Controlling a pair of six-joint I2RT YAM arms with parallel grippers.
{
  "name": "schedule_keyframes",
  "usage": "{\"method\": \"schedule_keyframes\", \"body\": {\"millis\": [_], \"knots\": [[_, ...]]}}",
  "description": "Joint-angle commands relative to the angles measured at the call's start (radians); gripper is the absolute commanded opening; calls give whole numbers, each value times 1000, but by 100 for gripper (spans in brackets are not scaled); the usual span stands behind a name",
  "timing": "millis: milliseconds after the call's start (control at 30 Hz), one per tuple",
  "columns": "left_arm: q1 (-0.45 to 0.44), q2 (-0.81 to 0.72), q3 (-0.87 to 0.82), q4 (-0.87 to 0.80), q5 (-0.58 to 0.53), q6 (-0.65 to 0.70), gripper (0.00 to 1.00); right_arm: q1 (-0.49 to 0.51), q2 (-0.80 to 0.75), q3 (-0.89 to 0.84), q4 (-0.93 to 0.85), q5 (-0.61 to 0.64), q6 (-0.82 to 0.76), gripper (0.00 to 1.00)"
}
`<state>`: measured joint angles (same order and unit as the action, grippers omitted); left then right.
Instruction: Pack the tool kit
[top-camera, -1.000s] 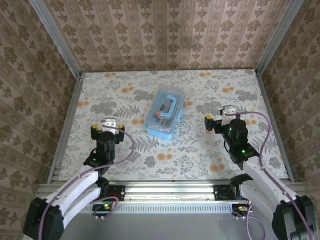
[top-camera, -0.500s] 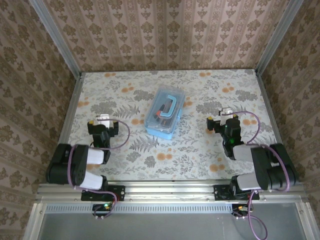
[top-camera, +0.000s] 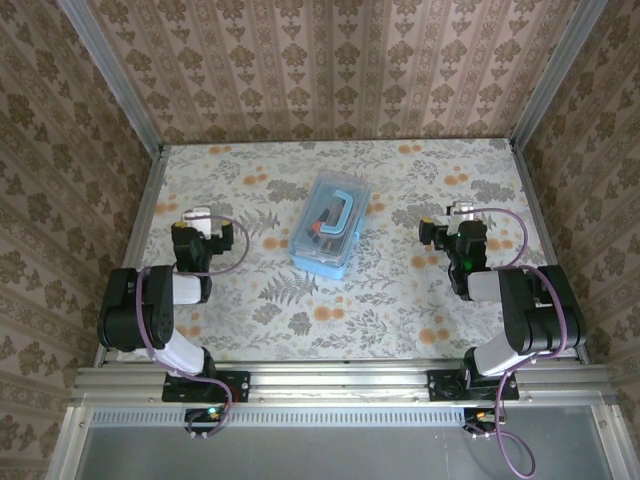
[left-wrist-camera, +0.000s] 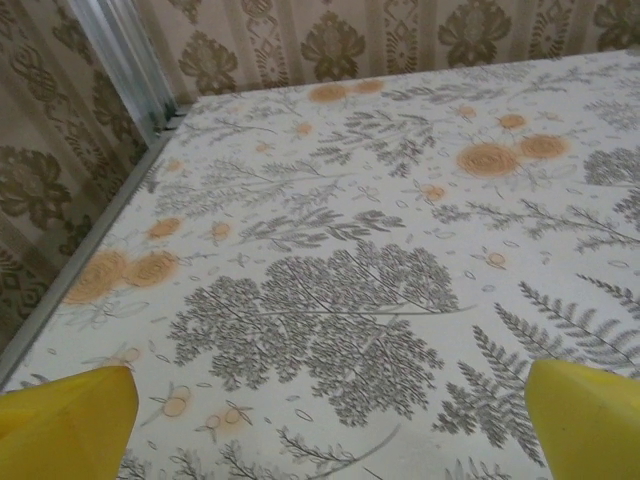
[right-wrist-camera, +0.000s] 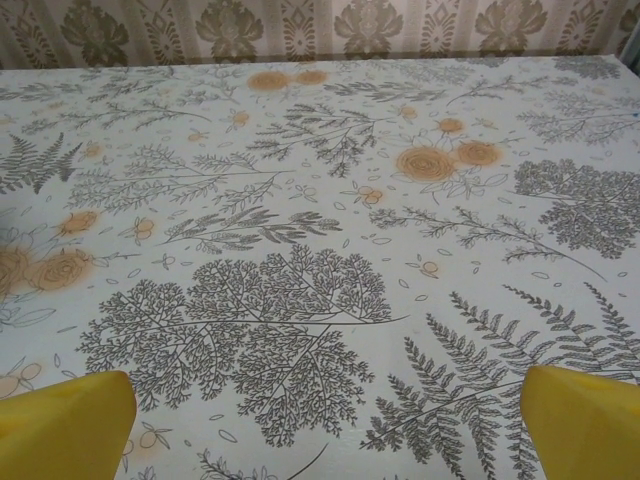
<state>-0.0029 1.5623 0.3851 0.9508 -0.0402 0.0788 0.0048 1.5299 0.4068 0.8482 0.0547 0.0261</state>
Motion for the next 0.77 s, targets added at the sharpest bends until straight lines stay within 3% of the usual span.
{"method": "schedule_keyframes", "body": {"millis": [0, 733], "knots": [[-3, -8, 9, -42, 51, -17, 100, 10, 1, 7, -7, 0, 3, 100], [-6, -9, 10, -43, 54, -13, 100, 11, -2, 1, 1, 1, 2, 100]]}}
